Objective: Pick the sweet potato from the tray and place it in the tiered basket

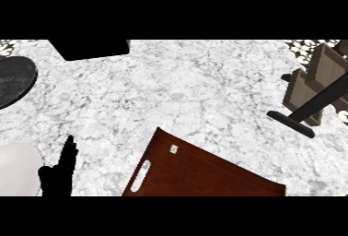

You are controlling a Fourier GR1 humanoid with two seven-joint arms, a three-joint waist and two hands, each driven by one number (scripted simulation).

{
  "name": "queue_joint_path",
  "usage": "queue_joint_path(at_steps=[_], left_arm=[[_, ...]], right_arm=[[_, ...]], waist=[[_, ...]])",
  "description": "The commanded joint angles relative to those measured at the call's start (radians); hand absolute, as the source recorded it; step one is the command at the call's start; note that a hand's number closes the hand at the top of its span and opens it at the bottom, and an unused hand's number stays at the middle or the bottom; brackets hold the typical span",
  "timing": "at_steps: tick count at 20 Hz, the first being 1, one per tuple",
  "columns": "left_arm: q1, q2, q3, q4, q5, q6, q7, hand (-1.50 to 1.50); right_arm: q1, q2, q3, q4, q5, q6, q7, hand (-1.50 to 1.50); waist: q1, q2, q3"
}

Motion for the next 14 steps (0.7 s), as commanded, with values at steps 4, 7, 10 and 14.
queue_joint_path(at_steps=[4,7,10,14], left_arm=[[-0.057,-0.012,-0.055,0.022,-0.038,-0.023,0.007,0.0],[-0.106,-0.017,-0.071,0.019,-0.051,-0.036,0.017,0.0],[-0.095,0.002,-0.046,0.066,-0.015,-0.099,-0.031,0.0],[-0.152,-0.036,-0.083,0.046,-0.07,-0.048,0.05,0.0]], right_arm=[[-0.032,-0.293,-0.34,0.176,-0.209,0.268,0.043,1.5],[-0.024,-0.368,-0.369,0.327,-0.184,0.287,-0.045,1.5],[-0.054,-0.448,-0.313,0.416,-0.19,0.273,-0.027,1.5],[-0.078,-0.472,-0.209,0.454,-0.2,0.201,-0.016,1.5]], waist=[[0.109,0.033,-0.001],[0.145,0.042,0.0],[0.165,0.046,-0.001],[0.173,0.047,-0.001]])
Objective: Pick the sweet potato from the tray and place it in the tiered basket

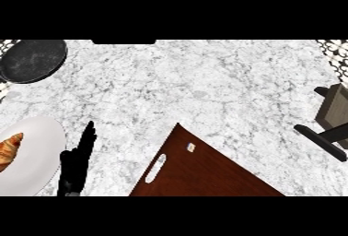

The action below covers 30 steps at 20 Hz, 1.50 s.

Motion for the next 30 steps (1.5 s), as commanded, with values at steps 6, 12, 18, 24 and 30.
queue_joint_path(at_steps=[6,12,18,24,30], left_arm=[[-0.007,-0.026,0.002,0.047,-0.02,0.002,-0.046,0.0],[-0.065,-0.041,-0.021,0.005,-0.043,0.009,0.05,0.0],[-0.068,-0.028,0.017,0.026,-0.027,-0.008,0.04,0.0],[-0.03,0.014,0.044,-0.008,0.005,-0.062,0.029,0.0],[-0.05,-0.056,0.017,0.032,-0.041,0.011,0.009,0.0]], right_arm=[[-0.048,0.007,0.22,0.137,0.0,-0.114,-0.112,1.5],[-0.092,0.052,0.358,0.227,0.081,-0.199,-0.224,1.5],[-0.153,0.088,0.426,0.319,0.135,-0.221,-0.214,1.5],[-0.166,0.255,0.418,0.353,0.131,-0.346,-0.194,1.5],[-0.238,0.38,0.332,0.433,0.023,-0.421,-0.163,-1.5]], waist=[[0.032,0.007,-0.001],[0.035,0.008,0.0],[0.028,0.006,0.0],[0.022,0.003,0.001],[0.017,0.004,0.001]])
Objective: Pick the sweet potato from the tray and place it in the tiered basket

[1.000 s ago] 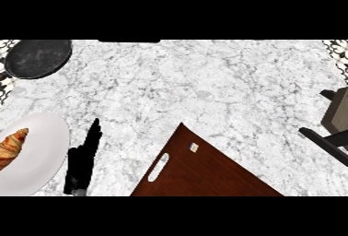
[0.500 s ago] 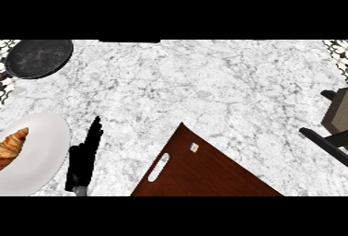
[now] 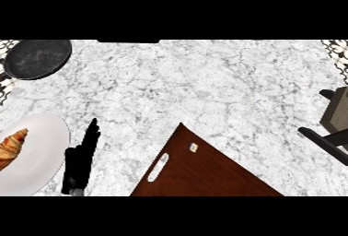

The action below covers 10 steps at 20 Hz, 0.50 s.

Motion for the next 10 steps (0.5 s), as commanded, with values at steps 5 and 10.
queue_joint_path(at_steps=[5,10], left_arm=[[0.033,0.013,0.009,-0.03,0.007,-0.017,0.0,0.0],[0.031,0.009,0.021,0.027,0.007,-0.023,-0.035,0.0]], right_arm=[[-0.081,0.07,-0.139,0.027,-0.128,-0.109,0.044,-1.5],[-0.059,-0.026,-0.222,0.06,-0.087,-0.232,-0.054,-1.5]], waist=[[-0.011,-0.005,0.0],[-0.017,-0.001,0.0]])
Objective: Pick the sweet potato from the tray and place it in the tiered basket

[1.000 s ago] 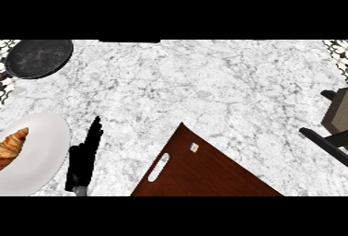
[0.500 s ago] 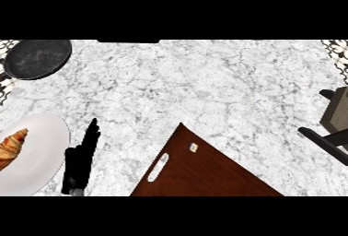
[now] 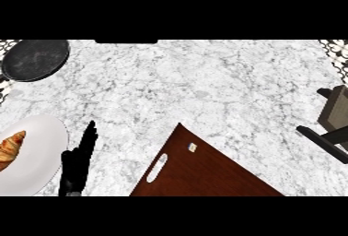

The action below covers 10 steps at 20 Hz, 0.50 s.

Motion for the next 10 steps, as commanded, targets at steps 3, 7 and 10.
queue_joint_path(at_steps=[3,7,10], left_arm=[[-0.027,-0.014,0.008,0.024,-0.009,0.017,0.005,0.0],[0.025,-0.023,0.01,0.016,-0.009,0.027,-0.038,0.0],[0.039,-0.037,-0.019,-0.011,-0.03,0.039,-0.01,0.0]], right_arm=[[0.019,-0.126,-0.098,0.045,0.048,-0.151,-0.026,-1.5],[0.077,-0.267,-0.19,0.118,0.055,-0.16,0.03,-1.5],[0.133,-0.372,-0.296,0.237,0.009,-0.077,-0.011,-1.5]], waist=[[-0.012,0.001,0.0],[-0.02,-0.002,0.0],[-0.025,-0.003,0.001]])
